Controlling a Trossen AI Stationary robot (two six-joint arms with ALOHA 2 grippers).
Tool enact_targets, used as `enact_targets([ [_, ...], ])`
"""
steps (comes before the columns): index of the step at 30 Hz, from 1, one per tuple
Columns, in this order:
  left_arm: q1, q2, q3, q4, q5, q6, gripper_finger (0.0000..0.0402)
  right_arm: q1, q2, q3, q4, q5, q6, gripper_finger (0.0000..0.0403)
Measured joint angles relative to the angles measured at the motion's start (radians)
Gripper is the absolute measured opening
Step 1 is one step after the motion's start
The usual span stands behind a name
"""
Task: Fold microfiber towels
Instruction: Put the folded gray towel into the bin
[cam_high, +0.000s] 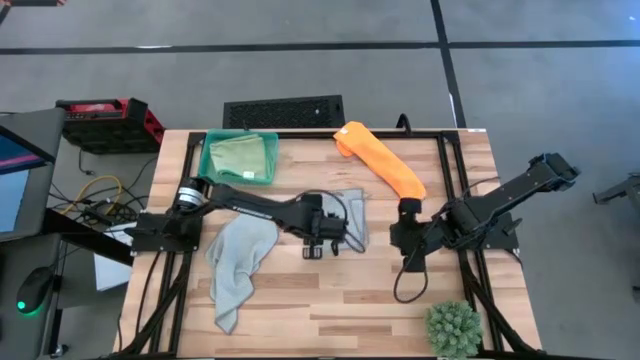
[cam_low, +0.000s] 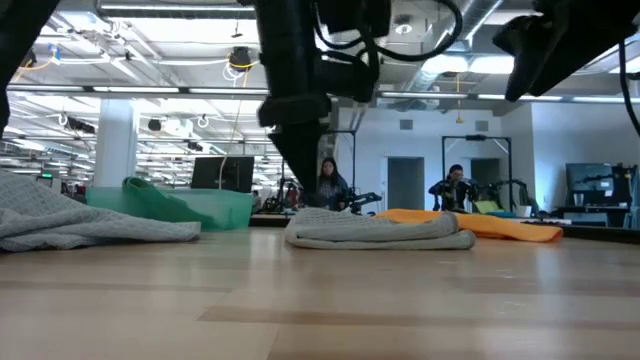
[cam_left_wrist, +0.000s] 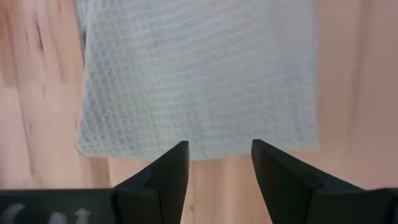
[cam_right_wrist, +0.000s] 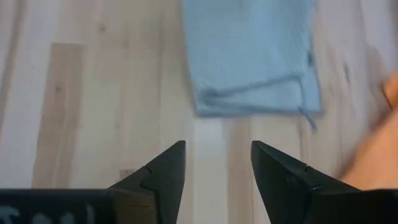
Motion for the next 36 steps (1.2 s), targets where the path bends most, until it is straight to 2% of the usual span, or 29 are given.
enact_targets([
  [6, -0.11, 0.012, -0.008, 0.027, -0.011, -0.015, 0.0169, -0.001, 0.147, -0.048, 0.222, -0.02, -0.188, 0.0205],
  [14, -0.174, 0.01, -0.007, 0.082, -0.063, -0.078, 0.0169, -0.032, 0.336, -0.05, 0.412, -0.015, -0.275, 0.0205],
  [21, -0.172, 0.009, -0.099, 0.199, -0.072, -0.137, 0.0169, -0.083, 0.431, -0.05, 0.447, -0.006, -0.285, 0.0205],
  [29, -0.155, 0.009, -0.215, 0.383, -0.094, -0.142, 0.0169, -0.13, 0.438, -0.049, 0.443, -0.006, -0.303, 0.0205],
  [36, -0.119, 0.008, -0.298, 0.471, -0.116, -0.151, 0.0169, -0.16, 0.464, -0.051, 0.452, -0.021, -0.329, 0.0205],
])
